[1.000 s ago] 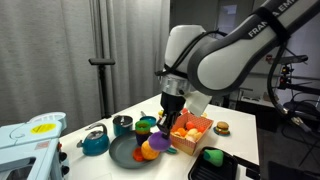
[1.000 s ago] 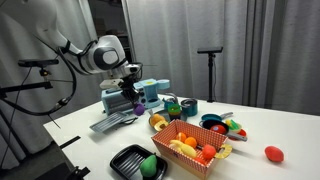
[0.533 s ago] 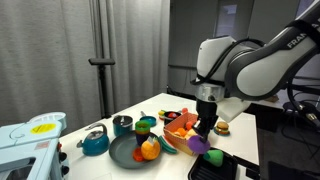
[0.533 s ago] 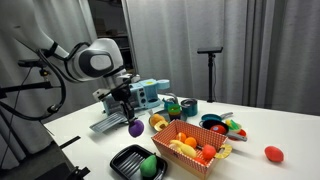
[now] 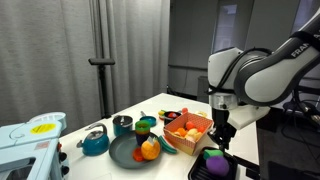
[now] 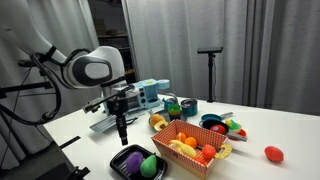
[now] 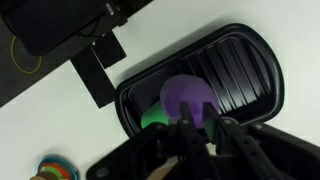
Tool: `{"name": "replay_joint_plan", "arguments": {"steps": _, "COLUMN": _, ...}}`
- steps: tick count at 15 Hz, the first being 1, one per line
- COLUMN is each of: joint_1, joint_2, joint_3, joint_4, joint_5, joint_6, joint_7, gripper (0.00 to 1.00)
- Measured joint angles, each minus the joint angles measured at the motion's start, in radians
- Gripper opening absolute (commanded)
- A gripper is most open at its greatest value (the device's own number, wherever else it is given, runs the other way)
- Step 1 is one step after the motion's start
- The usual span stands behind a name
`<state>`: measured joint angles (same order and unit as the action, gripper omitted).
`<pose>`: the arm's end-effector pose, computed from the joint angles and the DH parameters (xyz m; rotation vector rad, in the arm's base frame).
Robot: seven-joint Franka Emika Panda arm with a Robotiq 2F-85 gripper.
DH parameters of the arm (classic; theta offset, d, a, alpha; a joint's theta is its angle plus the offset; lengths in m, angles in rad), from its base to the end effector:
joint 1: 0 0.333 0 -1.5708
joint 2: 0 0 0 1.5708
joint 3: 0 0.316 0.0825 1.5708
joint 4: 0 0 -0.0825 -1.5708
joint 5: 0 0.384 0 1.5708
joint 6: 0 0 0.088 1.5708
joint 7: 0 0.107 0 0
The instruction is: Remove the purple plush toy from the top of the stacked cups and place it on the black tray
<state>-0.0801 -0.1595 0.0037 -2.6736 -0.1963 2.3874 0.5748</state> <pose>0.3961 -0.0322 0.2785 2.8930 -0.7379 -0.1367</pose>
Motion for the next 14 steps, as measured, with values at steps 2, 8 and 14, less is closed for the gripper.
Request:
{"name": "replay_joint_plan", "arguments": {"steps": 2, "joint_1": 0.0, "joint_2": 0.0, "joint_3": 0.0, "joint_4": -0.002, "joint_5": 0.0, "joint_6": 0.002, "joint_7": 0.0, "gripper": 0.68}}
{"name": "replay_joint_plan", "arguments": {"steps": 8, "joint_1": 0.0, "joint_2": -0.024, "joint_3": 0.013, "joint_4": 0.002, "joint_5": -0.002, "joint_6": 0.034, "joint_7": -0.006, "gripper": 1.0}}
{"name": "replay_joint_plan", "arguments": {"steps": 14, "joint_1": 0.001, "joint_2": -0.063, "joint_3": 0.039, "joint_4": 0.023, "joint_5": -0.047, "joint_6": 0.012, "joint_7": -0.016, "gripper": 1.0}}
